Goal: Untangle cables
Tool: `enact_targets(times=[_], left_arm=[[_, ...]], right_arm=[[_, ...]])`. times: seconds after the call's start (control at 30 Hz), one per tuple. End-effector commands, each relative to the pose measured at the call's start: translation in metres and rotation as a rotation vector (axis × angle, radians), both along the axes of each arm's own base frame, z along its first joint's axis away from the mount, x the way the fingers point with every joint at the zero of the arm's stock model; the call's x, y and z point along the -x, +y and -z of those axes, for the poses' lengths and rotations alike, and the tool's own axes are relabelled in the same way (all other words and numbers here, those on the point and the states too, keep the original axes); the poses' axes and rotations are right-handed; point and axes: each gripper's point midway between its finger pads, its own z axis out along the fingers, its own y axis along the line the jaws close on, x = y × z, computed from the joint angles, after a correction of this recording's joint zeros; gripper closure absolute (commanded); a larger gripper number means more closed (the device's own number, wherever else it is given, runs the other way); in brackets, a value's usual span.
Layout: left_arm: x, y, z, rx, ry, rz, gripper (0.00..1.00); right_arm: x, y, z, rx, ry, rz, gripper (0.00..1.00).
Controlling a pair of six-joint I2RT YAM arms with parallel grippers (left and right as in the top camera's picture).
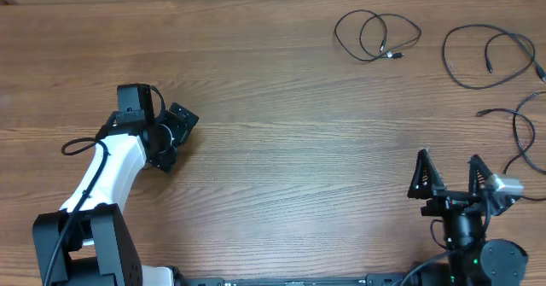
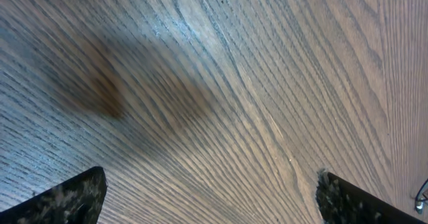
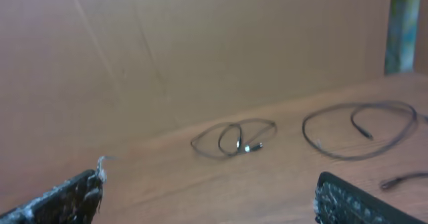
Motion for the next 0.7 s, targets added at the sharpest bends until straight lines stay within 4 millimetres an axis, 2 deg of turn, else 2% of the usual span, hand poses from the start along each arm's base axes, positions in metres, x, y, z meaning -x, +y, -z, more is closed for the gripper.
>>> enact_targets(times=[0.0,0.37,0.67], left_arm=[[-0.002,0.0,-0.003,-0.014,-0.014,0.018,0.0],[-0.002,0.0,-0.003,-0.014,-0.014,0.018,0.0],[-0.002,0.0,-0.003,-0.014,-0.014,0.018,0.01]], right_arm=[[-0.008,0.0,0.014,0.002,-0.011,-0.006,0.0],[-0.03,-0.001,0.053,0.003,-0.034,-0.003,0.0],[-0.037,-0.002,0.065,0.005,-0.088,-0.004,0.0]])
